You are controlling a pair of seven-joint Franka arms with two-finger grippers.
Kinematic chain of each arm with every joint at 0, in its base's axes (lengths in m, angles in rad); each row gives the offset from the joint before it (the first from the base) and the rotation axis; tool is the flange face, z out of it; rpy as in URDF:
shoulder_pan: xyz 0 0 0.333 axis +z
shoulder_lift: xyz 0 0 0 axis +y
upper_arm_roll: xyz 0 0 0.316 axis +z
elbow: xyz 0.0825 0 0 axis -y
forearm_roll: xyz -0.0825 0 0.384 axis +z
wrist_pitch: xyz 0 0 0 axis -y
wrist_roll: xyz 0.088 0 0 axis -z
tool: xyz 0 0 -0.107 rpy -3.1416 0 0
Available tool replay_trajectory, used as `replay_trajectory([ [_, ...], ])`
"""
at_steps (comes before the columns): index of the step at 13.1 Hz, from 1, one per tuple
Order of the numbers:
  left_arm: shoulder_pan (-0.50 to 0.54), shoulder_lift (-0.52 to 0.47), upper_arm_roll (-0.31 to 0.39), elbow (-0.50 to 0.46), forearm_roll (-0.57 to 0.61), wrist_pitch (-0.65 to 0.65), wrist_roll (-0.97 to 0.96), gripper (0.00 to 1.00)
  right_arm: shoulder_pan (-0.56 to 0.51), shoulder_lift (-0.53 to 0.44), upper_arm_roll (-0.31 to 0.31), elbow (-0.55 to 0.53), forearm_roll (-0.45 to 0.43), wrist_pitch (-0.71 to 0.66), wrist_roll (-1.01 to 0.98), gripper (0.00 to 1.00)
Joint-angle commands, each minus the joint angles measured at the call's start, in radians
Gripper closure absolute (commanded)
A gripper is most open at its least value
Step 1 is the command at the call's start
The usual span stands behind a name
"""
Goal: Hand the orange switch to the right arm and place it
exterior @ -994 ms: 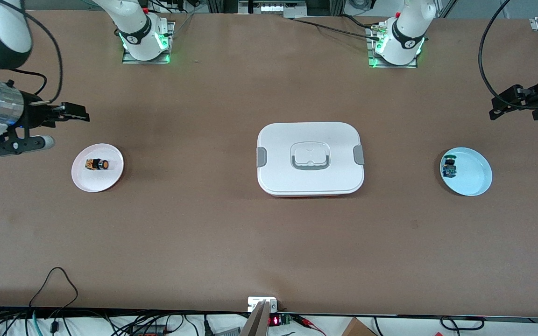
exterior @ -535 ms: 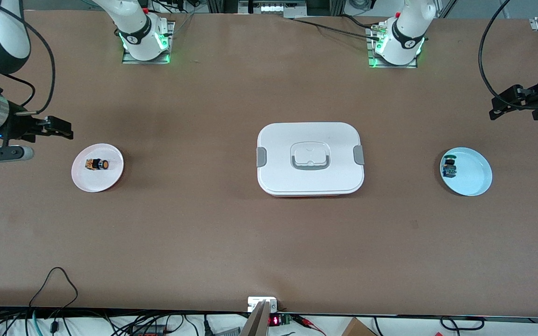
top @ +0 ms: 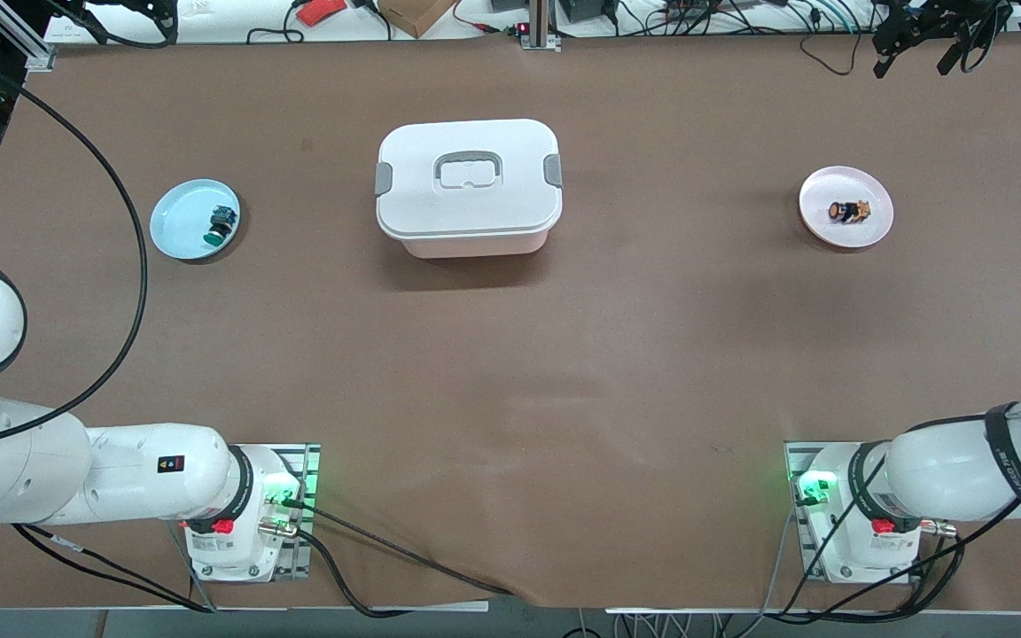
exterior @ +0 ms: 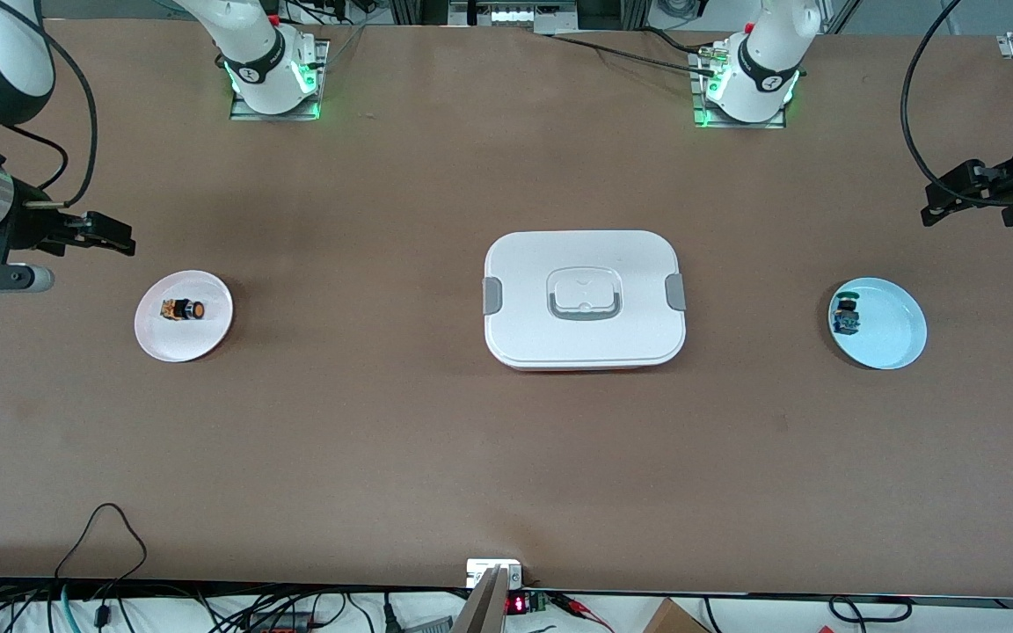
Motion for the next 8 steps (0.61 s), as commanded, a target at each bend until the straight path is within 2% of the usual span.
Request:
replay_trajectory([
  [1,-0.004,0.017,0.001,0.034,0.013,-0.021,0.003,0.00,-0.004,-0.080,0.007,-0.101,-0.012,0.055,0.030,0.00],
  [4,-0.004,0.017,0.001,0.034,0.013,-0.021,0.003,0.00,-0.001,-0.072,0.008,-0.078,-0.012,0.058,0.045,0.00],
  [8,-0.004,0.017,0.001,0.034,0.013,-0.021,0.003,0.00,-0.002,-0.048,0.008,0.038,-0.009,0.009,0.040,0.00],
])
